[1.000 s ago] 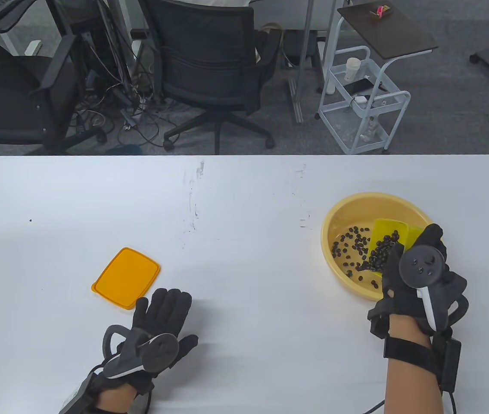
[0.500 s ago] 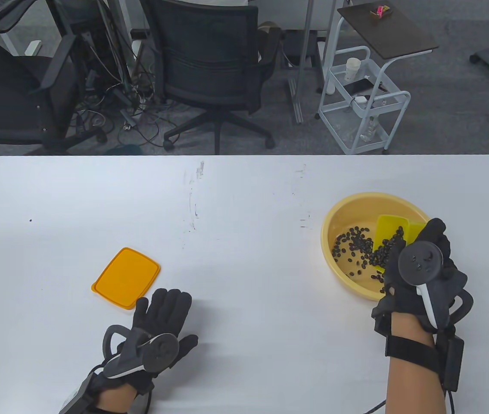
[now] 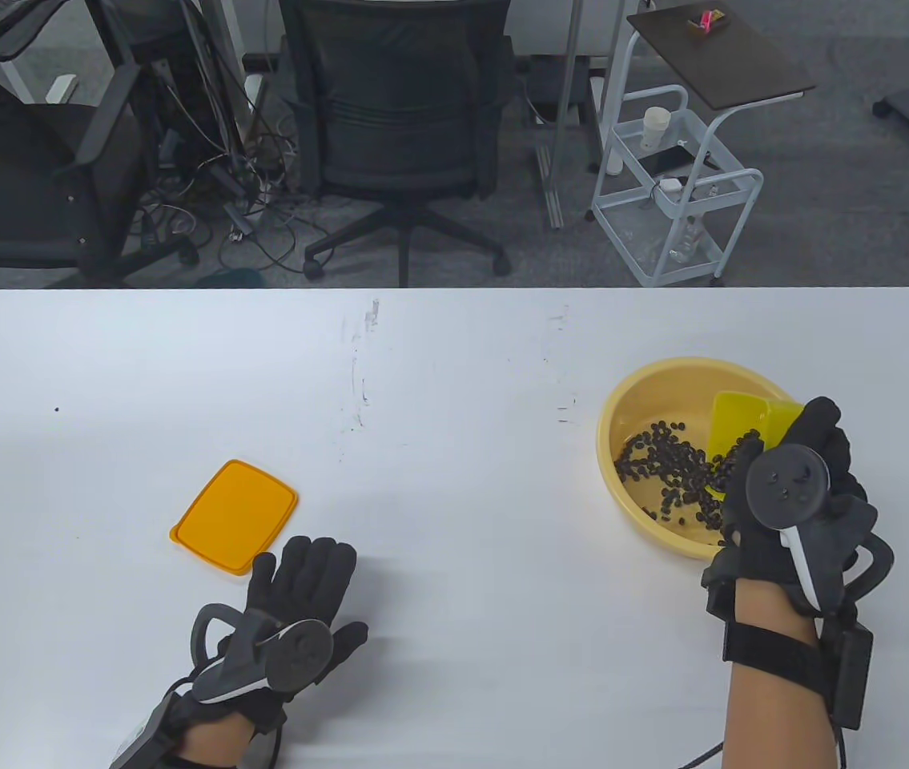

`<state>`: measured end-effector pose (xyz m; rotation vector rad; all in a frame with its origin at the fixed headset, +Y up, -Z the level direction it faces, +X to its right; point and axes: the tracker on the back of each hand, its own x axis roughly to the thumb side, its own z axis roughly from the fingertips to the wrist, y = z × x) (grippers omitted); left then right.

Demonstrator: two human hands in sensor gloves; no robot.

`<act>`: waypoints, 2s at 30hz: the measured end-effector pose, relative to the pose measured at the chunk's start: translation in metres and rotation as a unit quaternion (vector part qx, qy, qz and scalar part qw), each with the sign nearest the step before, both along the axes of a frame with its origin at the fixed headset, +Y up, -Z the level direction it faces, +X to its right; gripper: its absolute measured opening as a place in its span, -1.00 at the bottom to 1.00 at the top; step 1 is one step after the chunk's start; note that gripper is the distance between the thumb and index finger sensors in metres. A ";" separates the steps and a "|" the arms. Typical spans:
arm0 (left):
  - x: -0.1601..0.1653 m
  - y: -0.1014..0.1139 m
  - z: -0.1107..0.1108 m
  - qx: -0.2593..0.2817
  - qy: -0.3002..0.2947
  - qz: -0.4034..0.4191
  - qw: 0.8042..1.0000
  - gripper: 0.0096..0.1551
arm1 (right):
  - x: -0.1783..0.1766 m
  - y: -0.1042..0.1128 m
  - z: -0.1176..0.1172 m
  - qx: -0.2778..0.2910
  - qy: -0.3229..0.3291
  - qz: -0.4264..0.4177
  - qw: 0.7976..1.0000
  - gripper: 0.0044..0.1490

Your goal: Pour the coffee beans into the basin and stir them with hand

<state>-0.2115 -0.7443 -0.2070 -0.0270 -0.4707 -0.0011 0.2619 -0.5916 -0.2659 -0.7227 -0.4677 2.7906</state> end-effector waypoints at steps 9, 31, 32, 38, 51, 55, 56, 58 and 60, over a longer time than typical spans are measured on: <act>0.000 0.000 0.000 0.001 0.000 0.000 1.000 0.02 | -0.004 0.009 0.003 0.005 0.003 0.036 0.999 -0.04; 0.000 0.000 0.001 0.001 -0.001 -0.002 1.000 0.02 | -0.054 0.003 -0.001 -0.052 0.066 0.313 0.946 -0.04; 0.000 0.000 0.001 0.001 -0.001 -0.002 1.000 0.02 | -0.058 0.001 -0.002 -0.057 0.070 0.330 0.940 -0.03; 0.000 0.000 0.001 0.001 -0.001 -0.003 1.000 0.02 | -0.076 -0.019 -0.007 -0.127 0.099 0.426 0.891 -0.01; 0.000 0.001 0.001 -0.003 0.001 0.004 1.000 0.02 | -0.093 0.007 0.018 0.075 0.059 0.323 0.942 -0.11; 0.001 0.003 0.003 -0.009 -0.008 0.029 1.000 0.02 | -0.105 0.013 0.046 0.133 0.119 0.125 0.976 -0.15; 0.001 0.004 0.003 -0.013 -0.011 0.042 0.999 0.01 | -0.109 0.006 0.051 0.121 0.145 0.066 0.980 -0.15; 0.000 0.006 0.004 -0.037 -0.015 0.090 0.995 0.00 | -0.119 -0.020 0.059 0.075 0.205 -0.056 0.974 -0.16; 0.000 0.007 0.005 -0.074 -0.021 0.150 0.986 -0.01 | -0.127 -0.053 0.063 0.012 0.266 -0.183 0.946 -0.16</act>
